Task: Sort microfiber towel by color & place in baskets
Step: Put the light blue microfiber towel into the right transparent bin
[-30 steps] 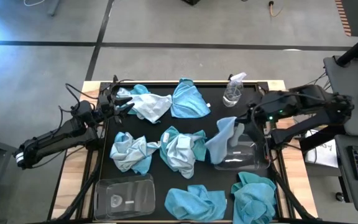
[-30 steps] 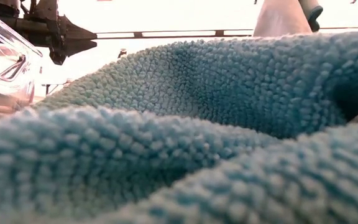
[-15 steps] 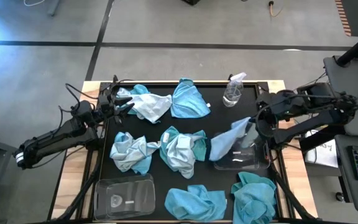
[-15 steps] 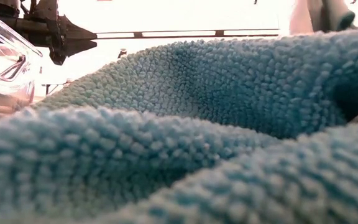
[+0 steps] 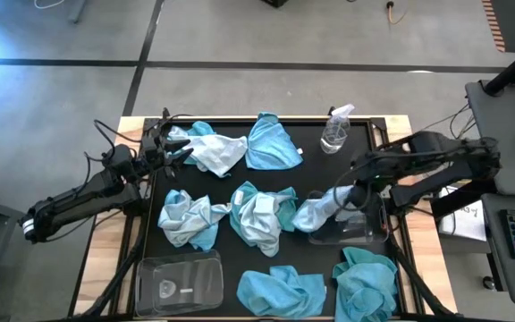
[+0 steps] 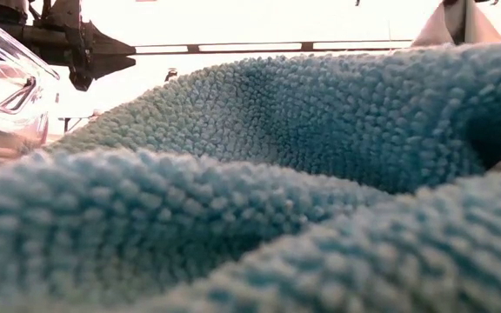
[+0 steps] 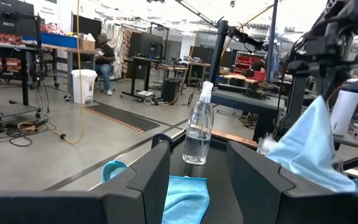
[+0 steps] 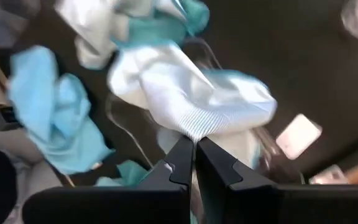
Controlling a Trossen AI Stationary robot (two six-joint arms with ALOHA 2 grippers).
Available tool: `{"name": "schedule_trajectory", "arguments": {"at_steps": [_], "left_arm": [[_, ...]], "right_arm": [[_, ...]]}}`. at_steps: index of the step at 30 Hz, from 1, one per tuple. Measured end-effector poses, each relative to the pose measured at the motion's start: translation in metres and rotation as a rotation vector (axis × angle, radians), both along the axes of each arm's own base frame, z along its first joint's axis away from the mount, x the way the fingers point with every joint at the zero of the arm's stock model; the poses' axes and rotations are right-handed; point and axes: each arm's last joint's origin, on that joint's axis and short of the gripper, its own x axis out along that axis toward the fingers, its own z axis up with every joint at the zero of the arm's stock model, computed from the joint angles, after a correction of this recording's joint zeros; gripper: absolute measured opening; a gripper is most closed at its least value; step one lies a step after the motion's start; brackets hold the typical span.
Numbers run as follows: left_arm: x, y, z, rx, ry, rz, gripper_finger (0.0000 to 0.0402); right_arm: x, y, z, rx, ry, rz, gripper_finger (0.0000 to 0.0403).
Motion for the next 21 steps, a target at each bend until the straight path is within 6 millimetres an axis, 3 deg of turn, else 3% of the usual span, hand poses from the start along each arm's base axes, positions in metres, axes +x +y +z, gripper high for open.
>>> {"name": "schedule_trajectory", "arguments": {"at_steps": [21], "left_arm": [[0.000, 0.000, -0.004, -0.020, 0.035, 0.000, 0.0144]], "right_arm": [[0.020, 0.008, -0.082, 0.043, 0.423, -0.153, 0.0009]]}}
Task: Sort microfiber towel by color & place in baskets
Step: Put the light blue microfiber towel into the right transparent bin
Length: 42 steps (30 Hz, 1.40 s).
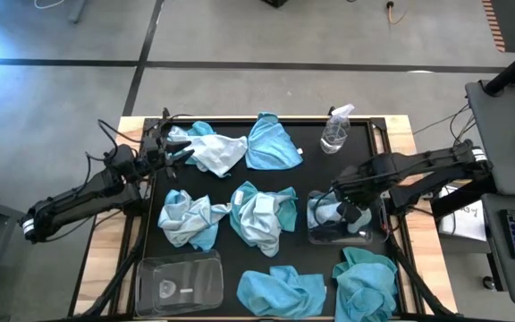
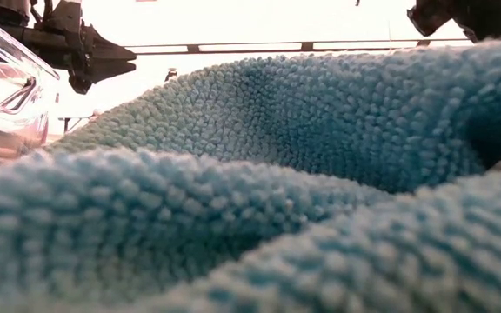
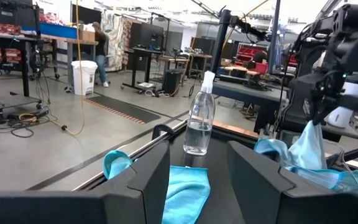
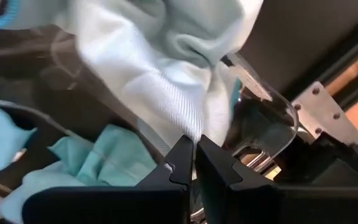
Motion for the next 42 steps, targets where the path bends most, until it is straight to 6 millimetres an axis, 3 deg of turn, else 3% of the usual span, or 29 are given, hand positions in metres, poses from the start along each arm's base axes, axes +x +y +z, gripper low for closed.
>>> {"name": "schedule_trajectory", "arguments": {"at_steps": [12, 18, 28, 35, 42], "left_arm": [[0.000, 0.000, -0.001, -0.009, 0.009, -0.001, 0.0144], [0.001, 0.000, -0.001, -0.009, 0.010, -0.001, 0.0144], [0.001, 0.000, -0.002, -0.014, 0.018, -0.001, 0.0144], [0.001, 0.000, -0.002, -0.013, 0.018, -0.002, 0.0144], [0.001, 0.000, -0.002, -0.013, 0.017, -0.002, 0.0144]], "right_arm": [[0.005, 0.001, -0.049, -0.012, 0.148, -0.040, 0.0009], [0.011, 0.003, -0.071, 0.003, 0.138, -0.003, 0.0009], [0.024, 0.005, -0.087, 0.026, 0.134, 0.069, 0.0036], [0.035, 0.007, -0.089, 0.047, 0.138, 0.119, 0.0093], [0.060, 0.015, -0.053, 0.114, -0.007, 0.156, 0.0113]]}}
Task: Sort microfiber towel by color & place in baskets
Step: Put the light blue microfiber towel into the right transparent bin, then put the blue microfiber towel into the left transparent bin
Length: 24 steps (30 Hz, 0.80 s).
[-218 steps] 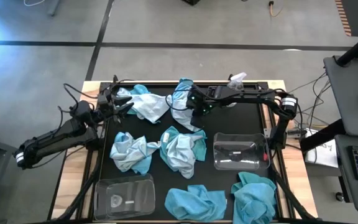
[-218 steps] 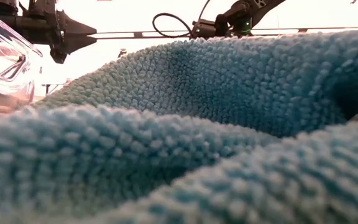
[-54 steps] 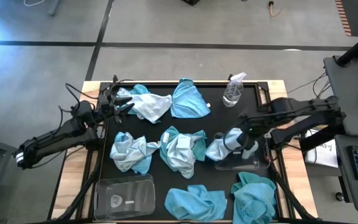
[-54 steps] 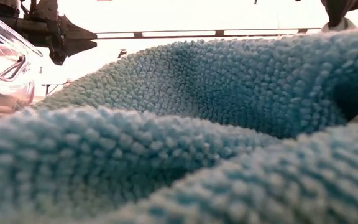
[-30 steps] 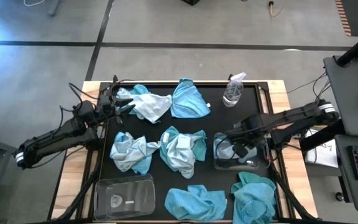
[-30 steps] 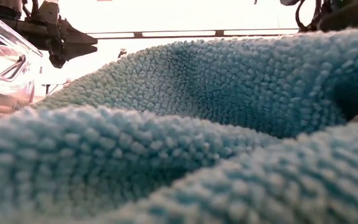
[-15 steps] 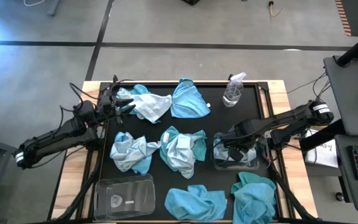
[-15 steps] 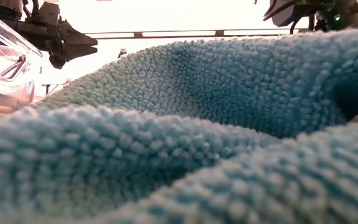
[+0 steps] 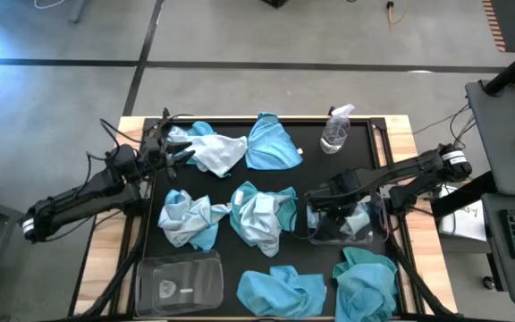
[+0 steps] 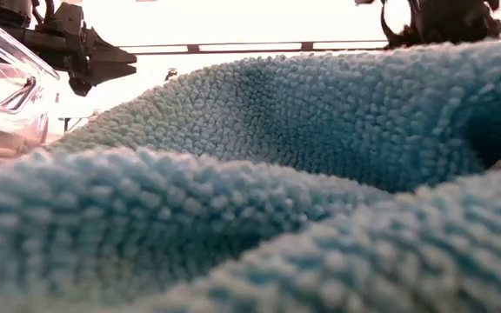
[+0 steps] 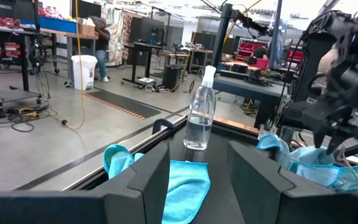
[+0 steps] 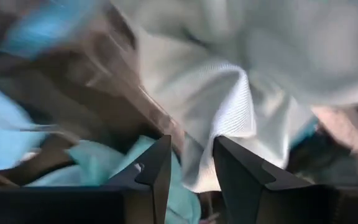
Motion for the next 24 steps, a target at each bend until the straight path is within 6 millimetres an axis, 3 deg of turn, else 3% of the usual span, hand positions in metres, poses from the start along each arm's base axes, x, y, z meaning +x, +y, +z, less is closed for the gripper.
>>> {"name": "schedule_trajectory", "arguments": {"at_steps": [7, 12, 24], "left_arm": [[0.000, 0.000, 0.000, 0.000, 0.000, 0.000, 0.0144], [0.000, 0.000, 0.000, 0.000, 0.000, 0.000, 0.0144], [0.000, 0.000, 0.000, 0.000, 0.000, 0.000, 0.0144]], "right_arm": [[0.017, -0.005, 0.043, -0.231, -0.216, 0.062, 0.0098], [0.022, -0.010, 0.060, -0.445, -0.307, 0.058, 0.0088], [0.048, -0.025, 0.050, -0.523, -0.480, 0.151, 0.0084]]}}
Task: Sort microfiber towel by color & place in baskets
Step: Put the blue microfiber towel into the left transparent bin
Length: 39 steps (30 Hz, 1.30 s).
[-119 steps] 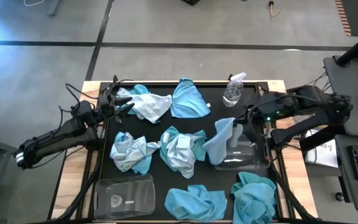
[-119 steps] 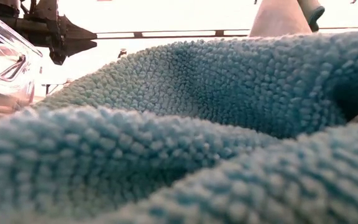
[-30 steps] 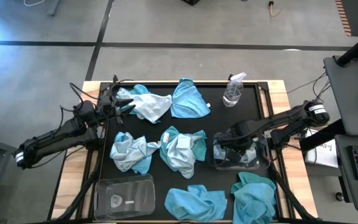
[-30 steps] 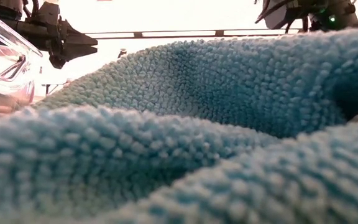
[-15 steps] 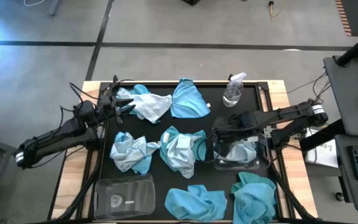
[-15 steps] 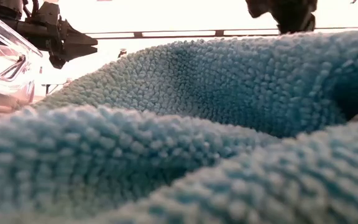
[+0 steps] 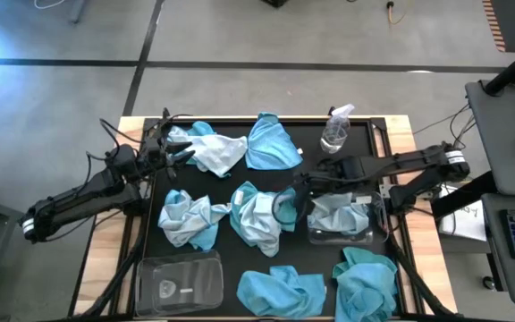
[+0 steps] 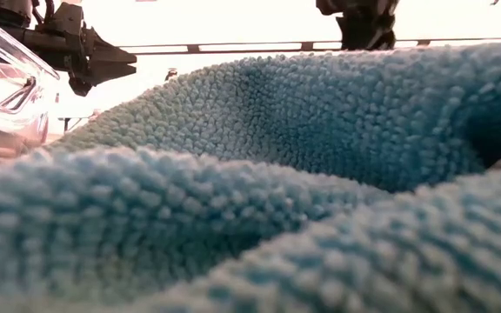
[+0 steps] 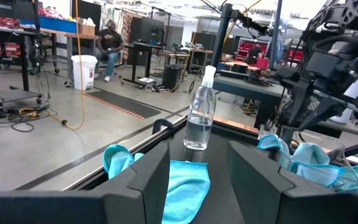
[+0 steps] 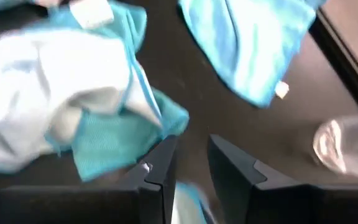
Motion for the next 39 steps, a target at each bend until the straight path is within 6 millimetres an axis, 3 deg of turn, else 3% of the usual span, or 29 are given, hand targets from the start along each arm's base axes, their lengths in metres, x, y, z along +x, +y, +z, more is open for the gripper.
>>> {"name": "schedule_trajectory", "arguments": {"at_steps": [6, 13, 25, 30, 39], "left_arm": [[0.000, 0.000, -0.002, -0.009, 0.016, 0.000, 0.0144], [0.002, 0.000, -0.005, -0.028, 0.047, -0.032, 0.0144], [0.032, 0.012, -0.012, -0.086, 0.061, -0.153, 0.0144], [0.041, 0.016, -0.018, -0.078, 0.093, -0.198, 0.0144], [0.045, 0.018, -0.017, -0.062, 0.072, -0.198, 0.0144]], "right_arm": [[0.013, -0.019, -0.005, -0.122, -0.016, -0.009, 0.0077], [0.020, -0.037, -0.016, -0.149, 0.048, -0.023, 0.0082], [0.018, -0.037, -0.014, -0.155, 0.050, -0.001, 0.0075], [0.019, -0.035, -0.014, -0.079, 0.054, 0.071, 0.0080], [0.031, -0.041, -0.017, -0.266, -0.046, 0.086, 0.0068]]}}
